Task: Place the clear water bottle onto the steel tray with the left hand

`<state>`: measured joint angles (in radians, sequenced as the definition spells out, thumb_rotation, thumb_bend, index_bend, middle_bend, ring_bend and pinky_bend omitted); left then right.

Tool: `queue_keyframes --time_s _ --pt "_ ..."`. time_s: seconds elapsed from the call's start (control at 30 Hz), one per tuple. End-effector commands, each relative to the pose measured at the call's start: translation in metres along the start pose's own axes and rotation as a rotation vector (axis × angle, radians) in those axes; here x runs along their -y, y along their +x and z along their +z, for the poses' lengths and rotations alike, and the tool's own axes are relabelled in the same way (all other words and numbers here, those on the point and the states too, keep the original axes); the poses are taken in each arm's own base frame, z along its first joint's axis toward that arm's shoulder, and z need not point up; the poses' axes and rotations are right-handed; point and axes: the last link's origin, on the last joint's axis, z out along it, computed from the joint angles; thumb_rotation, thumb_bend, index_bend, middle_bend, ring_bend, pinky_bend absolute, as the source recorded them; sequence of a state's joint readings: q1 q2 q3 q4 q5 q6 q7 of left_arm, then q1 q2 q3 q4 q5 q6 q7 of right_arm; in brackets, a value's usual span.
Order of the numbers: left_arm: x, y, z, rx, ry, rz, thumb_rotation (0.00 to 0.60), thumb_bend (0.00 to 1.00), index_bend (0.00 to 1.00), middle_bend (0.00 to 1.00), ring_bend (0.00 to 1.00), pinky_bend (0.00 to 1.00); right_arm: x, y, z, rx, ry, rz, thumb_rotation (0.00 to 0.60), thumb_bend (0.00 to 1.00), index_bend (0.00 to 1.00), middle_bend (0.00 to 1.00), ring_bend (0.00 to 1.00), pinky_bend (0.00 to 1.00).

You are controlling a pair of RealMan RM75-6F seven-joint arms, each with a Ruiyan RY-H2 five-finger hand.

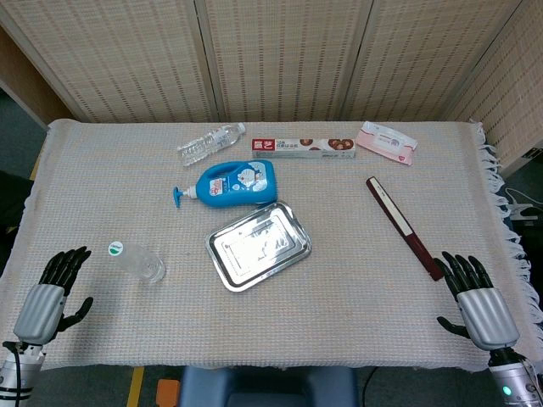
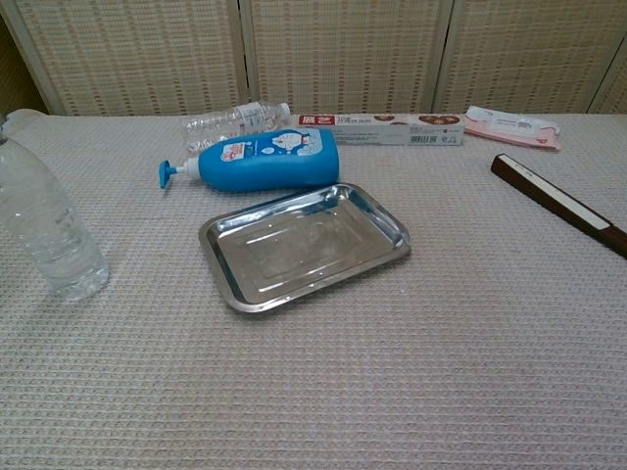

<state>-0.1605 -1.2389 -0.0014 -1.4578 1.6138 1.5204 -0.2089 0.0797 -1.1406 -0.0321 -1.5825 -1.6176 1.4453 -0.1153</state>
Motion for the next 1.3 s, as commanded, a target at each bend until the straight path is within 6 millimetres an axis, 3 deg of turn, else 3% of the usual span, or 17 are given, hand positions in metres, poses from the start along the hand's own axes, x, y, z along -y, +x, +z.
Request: queue_keyframes --time_s 0.03,0.17,0.37,0.67,0.93,1.17,1.3 --pt "-0.001 -0.001 0.000 0.000 -0.002 -0.001 0.600 0.34 0.00 0.00 0.00 0.02 0.000 -0.002 0.001 0.009 0.000 -0.001 0.600 0.00 0.00 0.00 0.00 0.00" --pt "-0.008 -0.010 0.002 0.030 -0.006 -0.089 0.600 0.34 0.00 0.00 0.00 0.03 0.001 -0.004 0.001 0.023 0.004 0.008 0.600 0.00 0.00 0.00 0.00 0.00" --pt "-0.013 -0.032 0.028 0.028 0.162 -0.477 0.600 0.33 0.00 0.00 0.00 0.07 -0.001 -0.004 0.003 0.036 0.004 0.027 0.600 0.00 0.00 0.00 0.00 0.00" --pt "-0.020 -0.054 0.064 0.089 0.209 -0.667 0.600 0.32 0.00 0.00 0.00 0.05 -0.002 -0.004 0.004 0.046 0.004 0.040 0.600 0.00 0.00 0.00 0.00 0.00" --pt "-0.033 -0.074 0.081 0.105 0.197 -0.689 0.600 0.31 0.00 0.00 0.00 0.04 -0.003 -0.005 0.005 0.063 0.002 0.040 0.600 0.00 0.00 0.00 0.00 0.00" --pt "-0.036 -0.087 0.097 0.034 0.183 -0.569 0.600 0.32 0.01 0.00 0.00 0.03 -0.003 -0.005 0.005 0.078 0.004 0.045 0.600 0.00 0.00 0.00 0.00 0.00" --pt "-0.039 -0.095 0.103 0.003 0.186 -0.550 0.600 0.33 0.15 0.14 0.01 0.07 -0.004 -0.005 0.005 0.083 -0.001 0.043 0.600 0.00 0.00 0.00 0.00 0.00"
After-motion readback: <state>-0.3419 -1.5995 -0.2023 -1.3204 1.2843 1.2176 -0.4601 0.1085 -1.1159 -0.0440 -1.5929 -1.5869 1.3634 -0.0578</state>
